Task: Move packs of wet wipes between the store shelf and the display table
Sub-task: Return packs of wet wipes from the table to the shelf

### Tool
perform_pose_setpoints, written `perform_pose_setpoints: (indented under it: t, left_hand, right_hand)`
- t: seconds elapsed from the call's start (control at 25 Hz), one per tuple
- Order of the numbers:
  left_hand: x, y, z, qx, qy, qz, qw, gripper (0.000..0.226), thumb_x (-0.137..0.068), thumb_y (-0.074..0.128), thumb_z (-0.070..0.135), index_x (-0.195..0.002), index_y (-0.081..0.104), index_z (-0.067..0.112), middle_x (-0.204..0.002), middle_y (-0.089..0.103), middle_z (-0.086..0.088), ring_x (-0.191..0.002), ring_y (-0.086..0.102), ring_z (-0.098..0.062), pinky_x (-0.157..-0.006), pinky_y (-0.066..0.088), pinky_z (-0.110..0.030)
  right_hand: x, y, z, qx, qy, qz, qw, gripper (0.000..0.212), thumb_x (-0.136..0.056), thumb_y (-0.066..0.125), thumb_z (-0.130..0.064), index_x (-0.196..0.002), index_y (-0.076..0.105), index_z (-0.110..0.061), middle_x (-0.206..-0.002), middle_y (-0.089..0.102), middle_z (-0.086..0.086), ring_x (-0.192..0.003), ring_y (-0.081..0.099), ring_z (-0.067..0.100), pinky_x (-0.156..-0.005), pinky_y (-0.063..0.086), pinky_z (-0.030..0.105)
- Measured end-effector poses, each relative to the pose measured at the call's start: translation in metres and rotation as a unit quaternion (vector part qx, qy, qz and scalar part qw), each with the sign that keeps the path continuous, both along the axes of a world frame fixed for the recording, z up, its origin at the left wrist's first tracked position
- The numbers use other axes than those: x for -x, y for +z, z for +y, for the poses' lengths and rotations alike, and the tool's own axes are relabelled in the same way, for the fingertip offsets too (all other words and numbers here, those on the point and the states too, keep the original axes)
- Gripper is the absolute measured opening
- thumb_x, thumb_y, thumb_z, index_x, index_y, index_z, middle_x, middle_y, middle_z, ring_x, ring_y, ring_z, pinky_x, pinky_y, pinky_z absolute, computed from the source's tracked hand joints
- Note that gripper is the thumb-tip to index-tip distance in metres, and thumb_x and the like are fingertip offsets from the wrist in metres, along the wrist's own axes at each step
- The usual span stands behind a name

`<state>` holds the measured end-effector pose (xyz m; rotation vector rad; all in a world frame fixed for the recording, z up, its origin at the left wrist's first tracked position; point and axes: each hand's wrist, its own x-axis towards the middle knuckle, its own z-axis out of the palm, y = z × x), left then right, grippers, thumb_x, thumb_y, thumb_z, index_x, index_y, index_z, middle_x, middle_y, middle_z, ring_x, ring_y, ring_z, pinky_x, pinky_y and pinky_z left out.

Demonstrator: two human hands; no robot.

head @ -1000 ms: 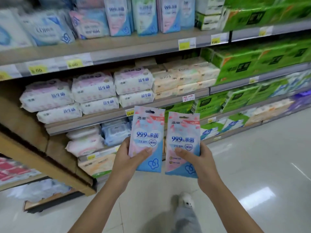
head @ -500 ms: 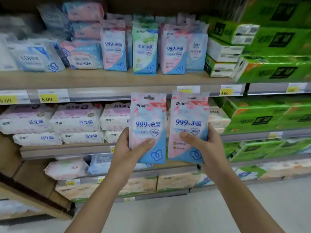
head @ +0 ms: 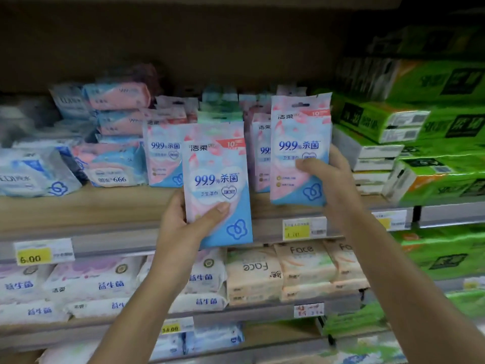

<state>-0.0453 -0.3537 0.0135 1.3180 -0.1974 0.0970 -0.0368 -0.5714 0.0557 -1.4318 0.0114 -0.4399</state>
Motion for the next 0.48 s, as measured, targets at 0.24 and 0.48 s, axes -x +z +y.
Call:
perform_pose_setpoints:
  t: [0.24,0.48]
  left_hand:
    - [-0.024,0.006,-0.005,0.003,0.01,-0.003,1.0,0.037,-0.068,0.07,0.011,-0.103,0.062,0.02,-0.096,0.075,0.008,-0.089,0.07,-0.008,-0.068,0.056,-0.018]
    - [-0.028,0.004,-0.029,0.015,0.009,0.003,1.0,0.043,-0.074,0.07,0.006,-0.116,0.057,0.01,-0.108,0.072,-0.002,-0.099,0.068,-0.015,-0.079,0.056,-0.023]
  right_hand:
    - [-0.045,-0.023,0.004,0.095,-0.052,0.037,0.993,0.028,-0.08,0.071,-0.005,-0.103,0.055,-0.012,-0.102,0.07,0.004,-0.093,0.069,0.022,-0.079,0.059,0.039]
    - [-0.046,-0.038,-0.008,0.287,-0.18,-0.002,0.941,0.049,-0.073,0.077,-0.036,-0.111,0.048,-0.024,-0.11,0.059,0.0,-0.1,0.059,0.016,-0.084,0.054,0.041]
